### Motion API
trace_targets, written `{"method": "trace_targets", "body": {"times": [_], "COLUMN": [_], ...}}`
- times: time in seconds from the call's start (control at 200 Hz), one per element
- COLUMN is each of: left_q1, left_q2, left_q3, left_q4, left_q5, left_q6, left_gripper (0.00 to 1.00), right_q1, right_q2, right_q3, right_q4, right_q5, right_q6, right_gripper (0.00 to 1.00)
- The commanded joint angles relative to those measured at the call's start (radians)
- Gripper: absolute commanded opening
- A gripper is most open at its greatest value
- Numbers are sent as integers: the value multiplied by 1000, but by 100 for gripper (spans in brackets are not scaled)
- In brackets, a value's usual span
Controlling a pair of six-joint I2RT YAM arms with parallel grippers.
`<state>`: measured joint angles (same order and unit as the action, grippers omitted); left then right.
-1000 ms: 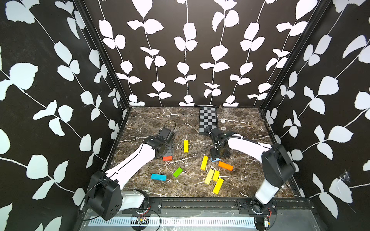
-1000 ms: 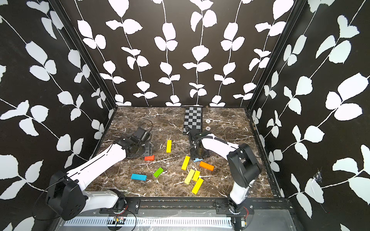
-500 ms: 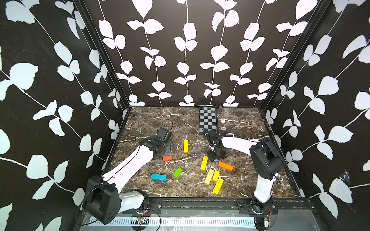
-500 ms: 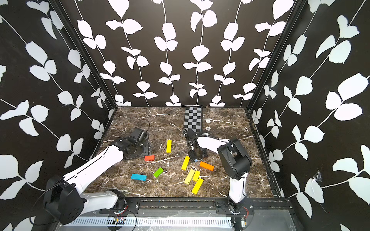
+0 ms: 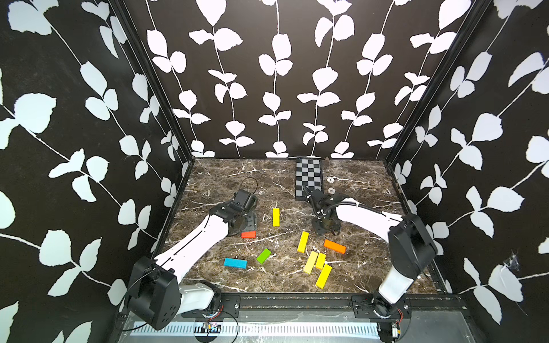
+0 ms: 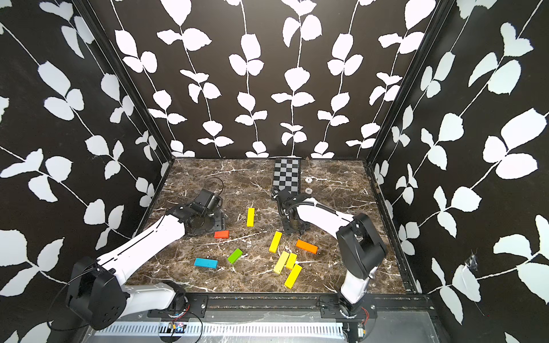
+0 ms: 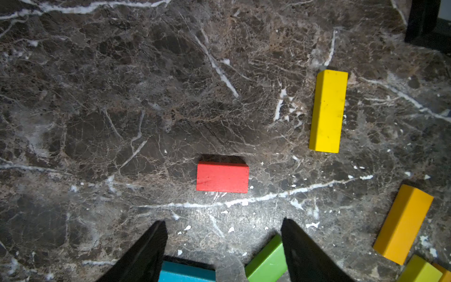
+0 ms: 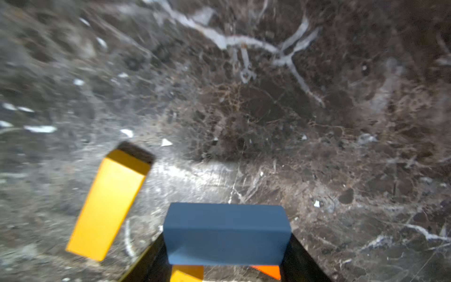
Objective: Assemble the letter h with building blocks
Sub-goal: Pick up the building block from the center of the board, then assemble the building block at the center of the board.
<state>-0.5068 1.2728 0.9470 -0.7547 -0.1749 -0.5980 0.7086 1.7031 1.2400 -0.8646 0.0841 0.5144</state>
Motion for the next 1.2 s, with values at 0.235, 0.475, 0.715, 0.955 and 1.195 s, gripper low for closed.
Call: {"method": "trace_targets", "body": {"times": [0.235, 0.475, 0.715, 0.955, 1.195], "left_q1": [76, 150, 177, 181, 180], "left_q2": [-35, -94, -95, -92, -97], "left_q3": [-102, -190, -211, -211, -221], "left_q4": [51, 68, 80, 75, 77], "left_q5": [95, 139, 158, 155, 159], "left_q6": [-101, -95, -76, -60, -56], "left_gripper": [75, 75, 74, 73, 73], "right_q1": [278, 302, 282, 270, 259], "right_q2": [286, 477, 562, 599, 597], "right_q3": [408, 556, 600, 667, 644], "right_q4": [-63, -155, -147, -157, -137], "right_q5": [90, 98, 63, 35, 11], "right_q6": [411, 464, 488, 498, 498], "right_gripper": [50, 50, 51, 75, 69]}}
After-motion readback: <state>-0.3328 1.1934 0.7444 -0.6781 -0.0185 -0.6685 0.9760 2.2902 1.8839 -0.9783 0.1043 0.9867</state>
